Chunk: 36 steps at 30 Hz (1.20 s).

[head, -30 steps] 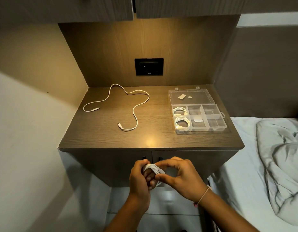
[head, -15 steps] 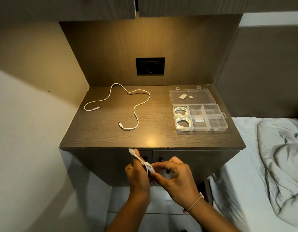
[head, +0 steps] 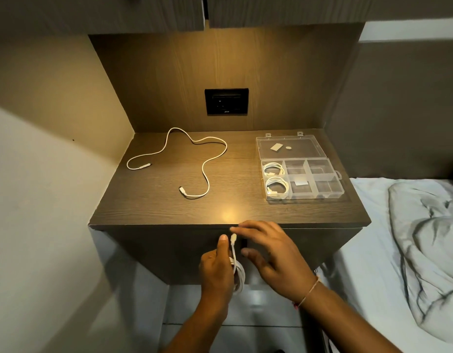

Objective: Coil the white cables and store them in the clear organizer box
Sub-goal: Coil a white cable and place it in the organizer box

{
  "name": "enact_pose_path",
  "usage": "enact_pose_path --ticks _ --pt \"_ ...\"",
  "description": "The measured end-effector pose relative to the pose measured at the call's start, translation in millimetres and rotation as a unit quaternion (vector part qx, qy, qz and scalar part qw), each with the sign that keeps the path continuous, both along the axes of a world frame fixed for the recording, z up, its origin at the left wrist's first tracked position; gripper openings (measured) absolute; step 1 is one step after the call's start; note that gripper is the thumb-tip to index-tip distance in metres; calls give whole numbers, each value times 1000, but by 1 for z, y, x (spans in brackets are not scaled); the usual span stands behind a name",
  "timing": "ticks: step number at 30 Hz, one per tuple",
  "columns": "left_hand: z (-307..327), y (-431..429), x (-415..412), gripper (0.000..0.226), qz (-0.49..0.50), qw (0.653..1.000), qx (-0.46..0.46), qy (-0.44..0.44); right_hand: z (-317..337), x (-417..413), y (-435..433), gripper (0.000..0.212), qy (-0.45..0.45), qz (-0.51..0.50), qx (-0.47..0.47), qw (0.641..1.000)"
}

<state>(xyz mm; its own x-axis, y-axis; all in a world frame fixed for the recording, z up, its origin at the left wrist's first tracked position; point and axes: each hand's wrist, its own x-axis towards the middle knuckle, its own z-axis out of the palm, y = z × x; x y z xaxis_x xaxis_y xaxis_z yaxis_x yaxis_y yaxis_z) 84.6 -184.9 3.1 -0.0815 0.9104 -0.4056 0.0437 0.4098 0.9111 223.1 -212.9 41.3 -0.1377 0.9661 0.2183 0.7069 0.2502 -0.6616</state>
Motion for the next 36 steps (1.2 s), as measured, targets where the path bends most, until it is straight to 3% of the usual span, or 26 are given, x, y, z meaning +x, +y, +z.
enact_pose_path --ticks 3,7,13,19,29,36 --pt "1 -6 1 56 -47 999 6 2 0 3 6 38 -87 25 4 996" --pt "7 -9 0 60 -74 997 -12 17 2 6 9 13 -98 7 27 995" --pt "16 -12 -6 61 -138 990 -36 -15 -1 16 13 22 -88 -67 10 994" --pt "22 -6 -19 43 -232 966 27 -108 -10 21 12 20 -57 -151 0 987" --pt "18 2 -15 47 -178 974 41 -134 -18 6 4 19 -69 -154 11 986" --pt "15 1 -12 36 -142 983 67 -95 -18 -2 3 9 70 -188 -55 978"
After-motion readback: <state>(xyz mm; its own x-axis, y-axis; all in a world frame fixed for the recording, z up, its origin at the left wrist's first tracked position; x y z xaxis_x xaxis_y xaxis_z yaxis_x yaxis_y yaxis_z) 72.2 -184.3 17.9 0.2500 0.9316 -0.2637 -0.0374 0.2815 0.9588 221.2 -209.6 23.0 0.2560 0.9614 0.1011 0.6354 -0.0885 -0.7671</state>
